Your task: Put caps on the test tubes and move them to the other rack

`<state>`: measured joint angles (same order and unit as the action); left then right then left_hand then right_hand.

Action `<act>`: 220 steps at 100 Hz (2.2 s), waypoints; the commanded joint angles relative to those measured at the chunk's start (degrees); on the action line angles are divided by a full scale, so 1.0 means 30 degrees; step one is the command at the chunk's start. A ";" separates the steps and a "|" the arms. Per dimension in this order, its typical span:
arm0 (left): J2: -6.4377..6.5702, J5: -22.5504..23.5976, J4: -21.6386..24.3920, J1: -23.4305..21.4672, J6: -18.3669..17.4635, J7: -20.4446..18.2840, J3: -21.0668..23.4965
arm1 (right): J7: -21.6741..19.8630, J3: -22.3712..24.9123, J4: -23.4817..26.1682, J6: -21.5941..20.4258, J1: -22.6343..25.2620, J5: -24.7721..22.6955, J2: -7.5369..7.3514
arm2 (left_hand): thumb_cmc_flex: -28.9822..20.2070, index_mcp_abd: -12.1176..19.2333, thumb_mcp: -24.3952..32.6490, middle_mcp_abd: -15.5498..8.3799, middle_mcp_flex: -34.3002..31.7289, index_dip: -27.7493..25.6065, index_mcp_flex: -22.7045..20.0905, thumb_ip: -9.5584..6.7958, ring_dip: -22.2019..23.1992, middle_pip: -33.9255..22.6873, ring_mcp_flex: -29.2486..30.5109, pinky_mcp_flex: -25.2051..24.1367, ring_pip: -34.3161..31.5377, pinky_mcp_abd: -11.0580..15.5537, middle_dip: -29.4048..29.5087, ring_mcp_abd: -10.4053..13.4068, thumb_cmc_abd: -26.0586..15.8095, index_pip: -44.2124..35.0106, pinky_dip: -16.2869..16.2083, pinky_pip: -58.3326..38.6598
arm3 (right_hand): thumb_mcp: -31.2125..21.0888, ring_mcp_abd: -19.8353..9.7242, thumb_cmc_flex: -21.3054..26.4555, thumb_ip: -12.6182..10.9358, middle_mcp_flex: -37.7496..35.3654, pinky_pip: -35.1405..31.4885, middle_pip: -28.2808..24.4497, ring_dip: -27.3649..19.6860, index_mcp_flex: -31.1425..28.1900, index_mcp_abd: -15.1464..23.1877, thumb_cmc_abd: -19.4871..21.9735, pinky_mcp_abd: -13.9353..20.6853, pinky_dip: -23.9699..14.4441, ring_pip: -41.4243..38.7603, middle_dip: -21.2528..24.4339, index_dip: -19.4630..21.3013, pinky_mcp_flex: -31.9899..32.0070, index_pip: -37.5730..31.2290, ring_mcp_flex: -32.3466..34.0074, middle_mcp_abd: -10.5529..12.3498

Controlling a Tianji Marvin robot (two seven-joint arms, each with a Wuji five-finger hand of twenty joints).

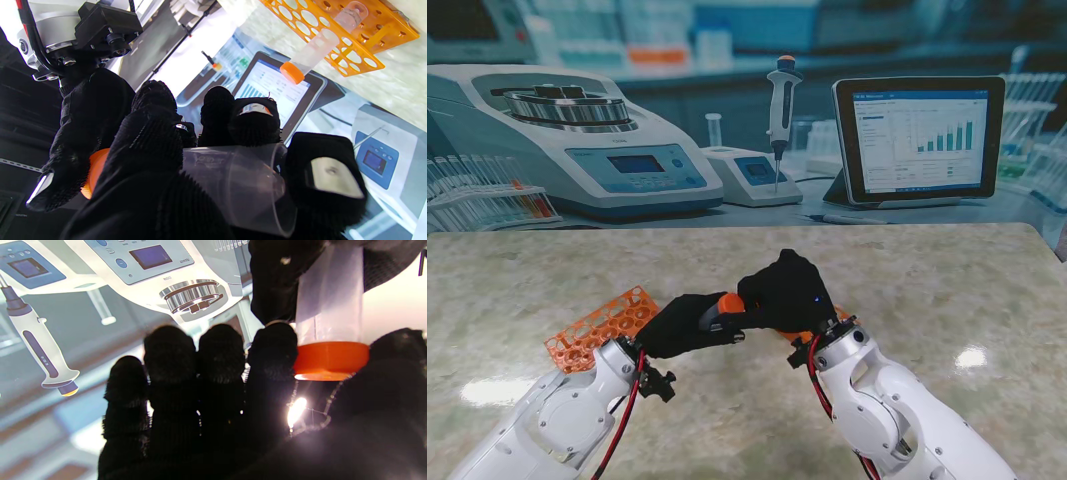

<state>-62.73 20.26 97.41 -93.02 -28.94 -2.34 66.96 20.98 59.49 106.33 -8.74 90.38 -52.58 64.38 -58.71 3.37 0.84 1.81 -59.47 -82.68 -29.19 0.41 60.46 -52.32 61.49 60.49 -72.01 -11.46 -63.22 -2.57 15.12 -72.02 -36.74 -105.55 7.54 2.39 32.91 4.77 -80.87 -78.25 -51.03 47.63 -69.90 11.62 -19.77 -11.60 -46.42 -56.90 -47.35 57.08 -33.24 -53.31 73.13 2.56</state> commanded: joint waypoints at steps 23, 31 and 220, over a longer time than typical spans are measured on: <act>-0.0054 0.0078 0.0366 -0.0061 -0.0139 -0.0182 -0.0230 | -0.0938 -0.0215 0.0037 0.0837 -0.0215 0.0153 0.0058 | -0.0585 0.1072 0.0248 -0.0525 -0.0215 -0.0569 -0.0413 0.0003 0.0330 0.0115 0.0683 0.0553 -0.0886 0.2304 0.0106 0.0183 -0.0911 -0.0505 0.0263 -0.2634 | -0.2263 -0.0243 -0.0445 -0.0617 -0.0787 -0.1441 -0.3310 -0.0066 -0.1702 0.3240 0.3380 0.0114 -0.0198 -0.2664 0.0592 -0.0662 -0.0793 -0.3967 0.0711 0.0512; -0.0054 0.0093 0.0374 -0.0077 -0.0146 -0.0173 -0.0210 | -0.1303 -0.0269 0.0064 0.1043 -0.0304 0.0312 0.0042 | -0.0582 0.1070 0.0245 -0.0534 -0.0211 -0.0568 -0.0416 0.0005 0.0330 0.0117 0.0683 0.0552 -0.0886 0.2307 0.0107 0.0183 -0.0901 -0.0506 0.0263 -0.2635 | -0.2289 -0.0203 -0.1043 -0.0604 -0.0789 -0.1569 -0.3718 -0.0158 -0.1731 0.3355 0.3592 0.0154 -0.0144 -0.2923 0.0686 -0.0888 -0.0894 -0.4494 0.0718 0.0505; -0.0070 0.0229 0.0428 -0.0112 -0.0040 -0.0082 -0.0139 | 0.2619 0.1164 0.1173 -0.0934 0.2294 -0.2152 -0.0039 | -0.0586 0.1067 0.0260 -0.0501 -0.0210 -0.0563 -0.0417 0.0006 0.0324 0.0118 0.0690 0.0555 -0.0902 0.2315 0.0105 0.0188 -0.0896 -0.0507 0.0268 -0.2658 | -1.1588 0.0240 -0.3604 0.0196 0.6735 0.1772 1.1575 -0.2241 0.9307 0.0292 -0.2154 0.1277 0.1857 1.0004 0.5975 -0.6367 -0.0984 0.9599 -0.3999 -0.0326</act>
<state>-62.84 20.98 98.43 -93.32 -29.17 -2.46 66.64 27.93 63.26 109.67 -10.83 96.40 -58.98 64.34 -58.71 3.47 0.84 1.81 -59.47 -82.68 -29.24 0.41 60.35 -52.31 61.49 60.76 -72.46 -10.57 -63.22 -2.55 15.12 -72.02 -36.71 -105.55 -25.85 3.34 21.45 4.17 -62.24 -73.69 -17.61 42.02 -45.05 13.37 -24.64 -9.18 -41.91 -28.91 -30.79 39.91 -35.51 -26.51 61.00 2.40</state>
